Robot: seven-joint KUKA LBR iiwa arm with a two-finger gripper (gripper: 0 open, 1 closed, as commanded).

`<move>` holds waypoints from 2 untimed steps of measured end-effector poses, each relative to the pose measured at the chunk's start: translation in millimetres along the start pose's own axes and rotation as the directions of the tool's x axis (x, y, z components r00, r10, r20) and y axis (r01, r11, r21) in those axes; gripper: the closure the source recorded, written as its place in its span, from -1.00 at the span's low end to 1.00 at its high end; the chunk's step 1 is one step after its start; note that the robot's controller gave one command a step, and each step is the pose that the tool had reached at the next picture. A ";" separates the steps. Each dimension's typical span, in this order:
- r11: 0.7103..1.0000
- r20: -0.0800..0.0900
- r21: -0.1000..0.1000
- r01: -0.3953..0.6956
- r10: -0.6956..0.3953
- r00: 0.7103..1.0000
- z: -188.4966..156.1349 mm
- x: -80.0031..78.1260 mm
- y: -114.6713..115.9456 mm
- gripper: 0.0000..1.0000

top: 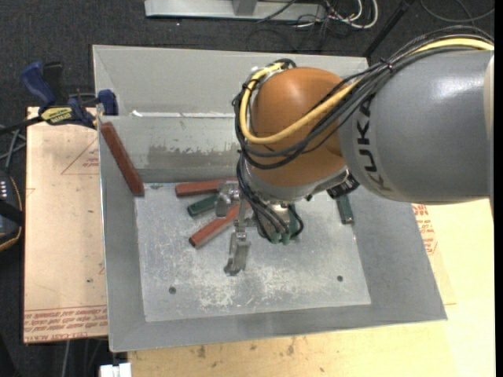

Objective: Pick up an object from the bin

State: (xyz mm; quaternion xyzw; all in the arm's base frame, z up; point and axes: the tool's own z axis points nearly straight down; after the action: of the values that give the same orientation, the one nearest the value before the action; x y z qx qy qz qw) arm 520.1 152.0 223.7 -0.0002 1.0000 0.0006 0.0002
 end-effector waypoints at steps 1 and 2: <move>0.999 0.006 -0.001 0.041 -0.041 0.999 71.5 -32.8 -18.9 -1.00; 0.999 0.003 -0.001 0.050 -0.050 0.999 156.2 -76.5 -42.9 -1.00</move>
Offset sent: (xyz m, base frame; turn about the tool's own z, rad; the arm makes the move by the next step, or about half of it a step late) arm 0.0749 -0.0430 -0.1537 -0.0523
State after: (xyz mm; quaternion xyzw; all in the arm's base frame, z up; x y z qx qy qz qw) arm 596.7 109.3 67.4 -0.0254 0.9997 0.0010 0.0017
